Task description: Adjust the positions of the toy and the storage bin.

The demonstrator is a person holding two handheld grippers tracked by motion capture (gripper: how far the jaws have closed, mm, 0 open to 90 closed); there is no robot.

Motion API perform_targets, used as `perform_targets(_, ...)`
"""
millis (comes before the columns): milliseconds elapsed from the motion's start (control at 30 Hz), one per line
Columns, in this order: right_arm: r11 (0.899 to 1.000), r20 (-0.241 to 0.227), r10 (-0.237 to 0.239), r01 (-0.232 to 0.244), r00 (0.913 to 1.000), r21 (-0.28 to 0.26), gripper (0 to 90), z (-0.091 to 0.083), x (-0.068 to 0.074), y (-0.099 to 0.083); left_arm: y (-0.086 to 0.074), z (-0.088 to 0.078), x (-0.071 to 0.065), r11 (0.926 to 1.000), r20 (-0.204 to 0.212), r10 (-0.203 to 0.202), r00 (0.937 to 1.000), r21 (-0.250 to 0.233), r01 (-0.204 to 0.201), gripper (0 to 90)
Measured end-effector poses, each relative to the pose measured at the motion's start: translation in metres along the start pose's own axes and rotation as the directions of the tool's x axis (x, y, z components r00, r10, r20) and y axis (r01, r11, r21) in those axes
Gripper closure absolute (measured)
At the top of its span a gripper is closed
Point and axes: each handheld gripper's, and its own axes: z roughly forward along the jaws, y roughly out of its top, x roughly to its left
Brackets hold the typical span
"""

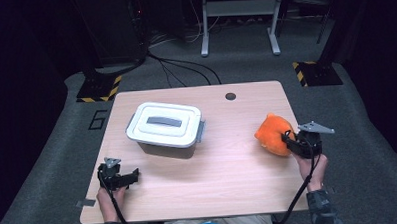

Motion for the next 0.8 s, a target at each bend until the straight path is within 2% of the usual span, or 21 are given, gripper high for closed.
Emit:
perform_targets(367,0.998,0.057,0.054,-0.053,0.9969,-0.019,66.2,0.008,-0.009,0.000,0.000,0.000,0.000,1.0000,0.001,0.001,1.0000,0.004,-0.001,4.9)
perform_targets(533,0.996,0.080,0.090,-0.088,0.9927,-0.032,65.1,0.012,-0.012,-0.001,0.000,-0.001,0.000,1.0000,0.000,0.000,1.0000,0.004,0.000,5.0)
perform_targets(633,0.995,0.100,0.103,-0.101,0.9896,-0.020,63.6,0.017,-0.015,-0.005,0.000,-0.001,-0.001,1.0000,-0.001,0.003,1.0000,0.001,-0.003,5.1)
perform_targets(733,0.993,0.103,0.112,-0.109,0.9883,-0.033,60.1,0.018,-0.018,-0.011,0.000,-0.001,-0.001,1.0000,0.001,-0.001,1.0000,0.003,0.001,5.3)
perform_targets(800,0.993,0.102,0.115,-0.111,0.9881,-0.037,53.4,0.018,-0.019,-0.012,0.000,-0.001,-0.001,1.0000,0.002,0.000,1.0000,0.003,0.000,5.3)
